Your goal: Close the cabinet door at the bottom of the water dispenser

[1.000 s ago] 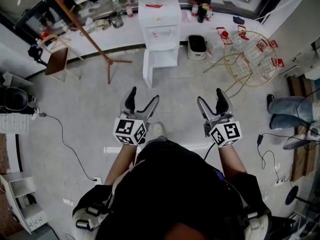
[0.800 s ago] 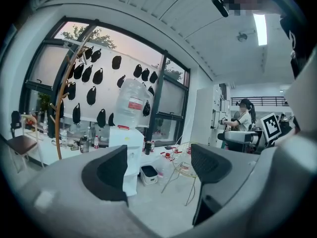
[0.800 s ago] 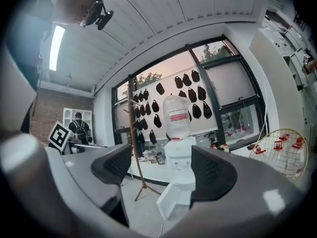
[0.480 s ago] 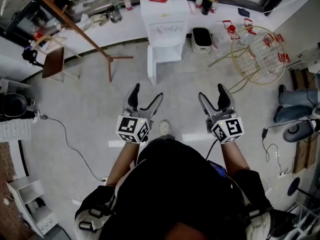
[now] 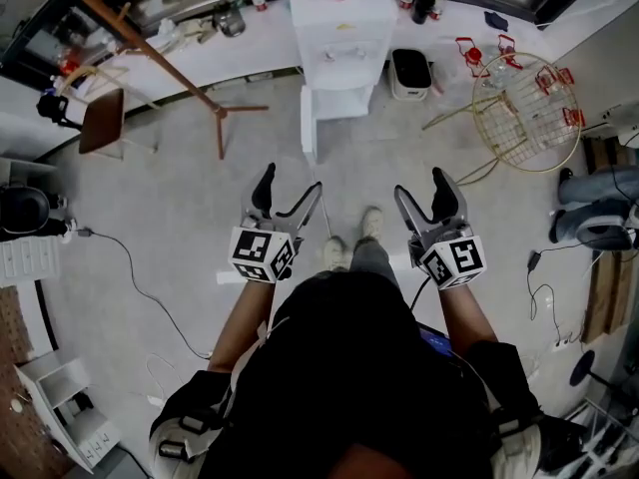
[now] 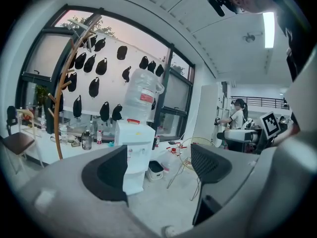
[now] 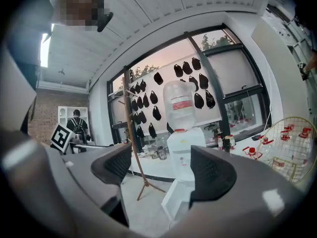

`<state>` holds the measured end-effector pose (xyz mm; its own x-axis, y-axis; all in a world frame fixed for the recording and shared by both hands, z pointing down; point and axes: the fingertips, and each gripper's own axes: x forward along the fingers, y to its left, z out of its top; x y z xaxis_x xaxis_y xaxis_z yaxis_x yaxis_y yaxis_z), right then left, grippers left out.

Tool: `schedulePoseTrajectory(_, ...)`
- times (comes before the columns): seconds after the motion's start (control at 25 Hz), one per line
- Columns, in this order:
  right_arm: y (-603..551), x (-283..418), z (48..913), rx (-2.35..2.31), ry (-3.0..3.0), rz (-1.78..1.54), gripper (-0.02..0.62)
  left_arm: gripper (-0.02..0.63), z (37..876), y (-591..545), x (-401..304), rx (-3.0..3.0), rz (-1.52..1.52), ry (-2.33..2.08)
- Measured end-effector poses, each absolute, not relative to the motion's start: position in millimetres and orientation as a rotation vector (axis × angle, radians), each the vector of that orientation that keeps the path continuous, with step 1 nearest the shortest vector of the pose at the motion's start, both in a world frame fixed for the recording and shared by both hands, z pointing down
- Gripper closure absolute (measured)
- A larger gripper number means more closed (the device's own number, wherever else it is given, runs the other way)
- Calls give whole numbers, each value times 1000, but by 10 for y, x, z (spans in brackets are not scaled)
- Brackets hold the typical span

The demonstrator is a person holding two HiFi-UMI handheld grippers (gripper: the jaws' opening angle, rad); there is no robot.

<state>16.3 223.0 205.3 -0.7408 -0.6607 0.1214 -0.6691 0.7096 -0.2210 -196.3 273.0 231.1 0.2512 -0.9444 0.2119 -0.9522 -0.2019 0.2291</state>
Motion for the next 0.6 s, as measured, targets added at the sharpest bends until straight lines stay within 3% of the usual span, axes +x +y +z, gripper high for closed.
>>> schedulePoseTrajectory(0.6, 1532, -356, 3021, 992, -2828, 410, 239, 212, 3294, 2097, -2174, 2116, 81, -1739)
